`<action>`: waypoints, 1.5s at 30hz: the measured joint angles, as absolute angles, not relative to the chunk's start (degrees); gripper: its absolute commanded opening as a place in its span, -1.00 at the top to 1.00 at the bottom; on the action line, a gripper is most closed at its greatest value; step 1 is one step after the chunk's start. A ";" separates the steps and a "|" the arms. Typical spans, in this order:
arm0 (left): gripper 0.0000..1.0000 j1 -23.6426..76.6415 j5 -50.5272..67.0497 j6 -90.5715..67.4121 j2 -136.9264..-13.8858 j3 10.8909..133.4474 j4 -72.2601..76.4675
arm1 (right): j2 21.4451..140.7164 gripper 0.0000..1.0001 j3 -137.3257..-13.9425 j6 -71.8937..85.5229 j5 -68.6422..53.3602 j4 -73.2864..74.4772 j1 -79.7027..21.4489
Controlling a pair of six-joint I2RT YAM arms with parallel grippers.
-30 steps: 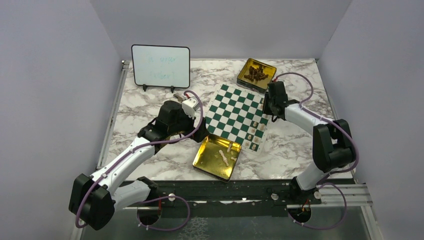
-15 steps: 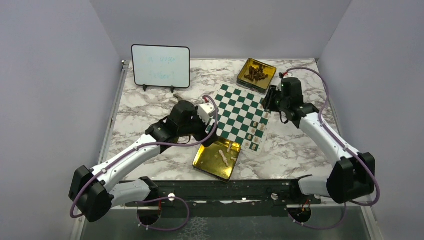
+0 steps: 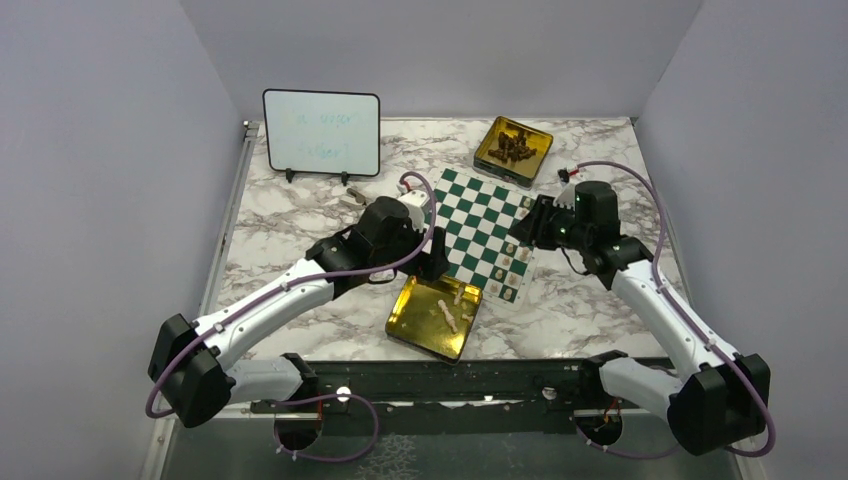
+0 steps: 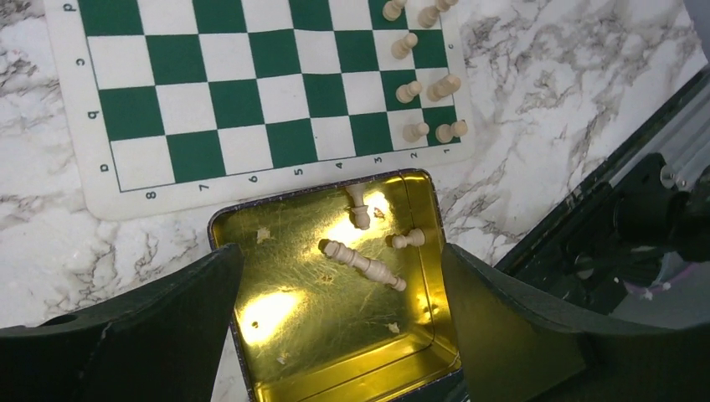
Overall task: Set up the chess pieces on the board
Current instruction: Pick up the chess piece from the storage box.
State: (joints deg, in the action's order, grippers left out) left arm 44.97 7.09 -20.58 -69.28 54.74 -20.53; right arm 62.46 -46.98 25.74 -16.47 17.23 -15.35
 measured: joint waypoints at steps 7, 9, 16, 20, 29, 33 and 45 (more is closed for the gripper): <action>-0.98 42.50 1.85 -23.55 -66.52 54.70 -21.34 | 61.82 0.20 -46.24 27.05 -20.25 17.52 -18.09; -0.98 39.92 2.17 -23.59 -65.36 54.63 -21.23 | 62.37 0.20 -46.24 27.16 -20.36 17.69 -19.86; -0.98 28.32 5.98 -23.77 -64.14 51.22 -21.04 | 69.23 0.19 -48.99 27.44 -17.52 20.27 -32.60; -0.98 25.34 6.94 -23.33 -62.50 48.75 -21.04 | 73.21 0.19 -51.42 28.49 -14.09 21.08 -40.60; -0.98 24.75 0.64 -16.99 -52.93 44.60 -19.94 | 85.25 0.20 -59.70 28.93 -6.44 23.79 -49.50; -0.98 24.75 -2.31 -14.17 -49.30 41.60 -19.11 | 90.52 0.20 -62.50 28.82 -4.54 25.23 -50.89; -0.98 24.75 -4.58 -11.33 -45.58 40.56 -18.04 | 101.69 0.19 -68.64 27.38 0.16 32.18 -54.43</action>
State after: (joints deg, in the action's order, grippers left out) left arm 24.75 -4.58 -11.33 -45.58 40.56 -18.04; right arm 101.69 -68.64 27.38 0.16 32.18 -54.43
